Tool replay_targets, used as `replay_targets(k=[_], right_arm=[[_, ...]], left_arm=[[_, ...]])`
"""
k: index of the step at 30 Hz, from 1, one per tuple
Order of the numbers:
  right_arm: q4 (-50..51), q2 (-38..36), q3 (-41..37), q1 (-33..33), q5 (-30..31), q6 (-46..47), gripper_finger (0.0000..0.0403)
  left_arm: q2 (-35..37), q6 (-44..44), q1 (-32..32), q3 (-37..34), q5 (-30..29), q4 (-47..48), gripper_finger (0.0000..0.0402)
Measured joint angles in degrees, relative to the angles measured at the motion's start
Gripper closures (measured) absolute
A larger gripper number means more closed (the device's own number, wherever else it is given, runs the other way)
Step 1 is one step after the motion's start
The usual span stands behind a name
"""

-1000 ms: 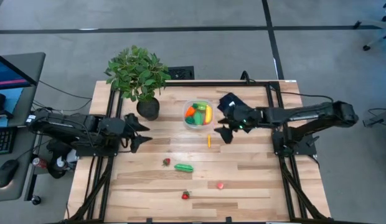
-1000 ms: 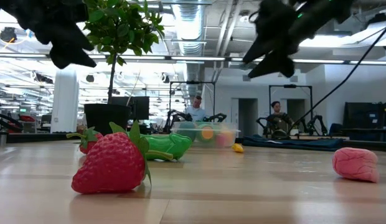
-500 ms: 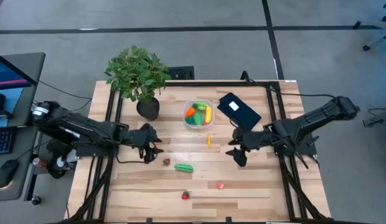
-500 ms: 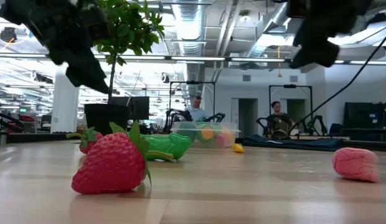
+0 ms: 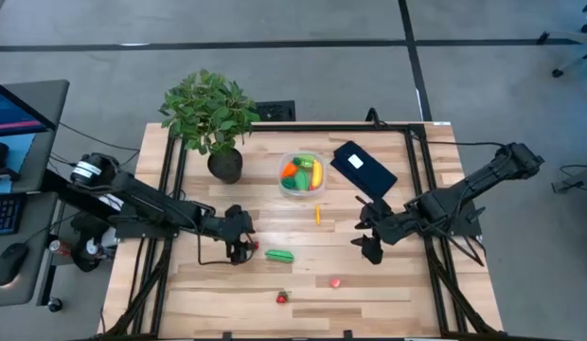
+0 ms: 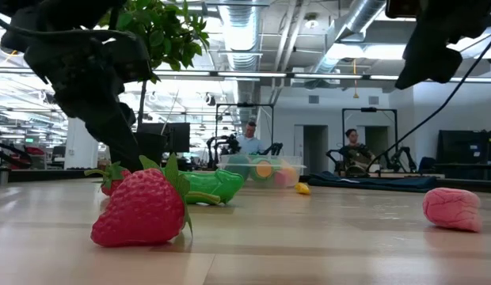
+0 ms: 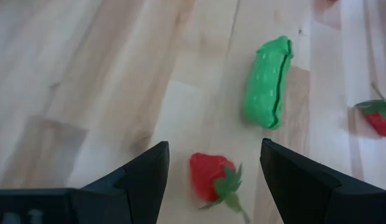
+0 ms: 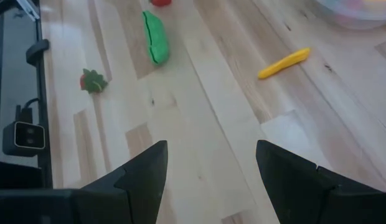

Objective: Pick and placing Produce into tupperware
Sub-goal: Put the top red strawberry into the transparent bin

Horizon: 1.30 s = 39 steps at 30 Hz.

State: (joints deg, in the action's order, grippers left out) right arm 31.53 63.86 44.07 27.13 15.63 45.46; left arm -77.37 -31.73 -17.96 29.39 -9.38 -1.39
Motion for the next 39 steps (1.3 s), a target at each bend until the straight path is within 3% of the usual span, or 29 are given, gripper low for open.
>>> replay_targets(k=[9,22,39], right_arm=[[-0.02,0.0,0.0,0.25,0.29,1.12,0.0163],[-0.24,0.02,0.0,0.16,1.08,2.61,0.0163],[-0.24,0.02,0.0,0.16,1.58,2.57,0.0163]], left_arm=[[-7.26,-1.22,-2.43,0.02,0.04,-4.29,0.0161],[-10.68,-1.68,-2.73,0.14,-2.42,-4.65,0.0163],[-10.74,-1.64,-2.69,0.06,-4.42,-4.12,0.0248]])
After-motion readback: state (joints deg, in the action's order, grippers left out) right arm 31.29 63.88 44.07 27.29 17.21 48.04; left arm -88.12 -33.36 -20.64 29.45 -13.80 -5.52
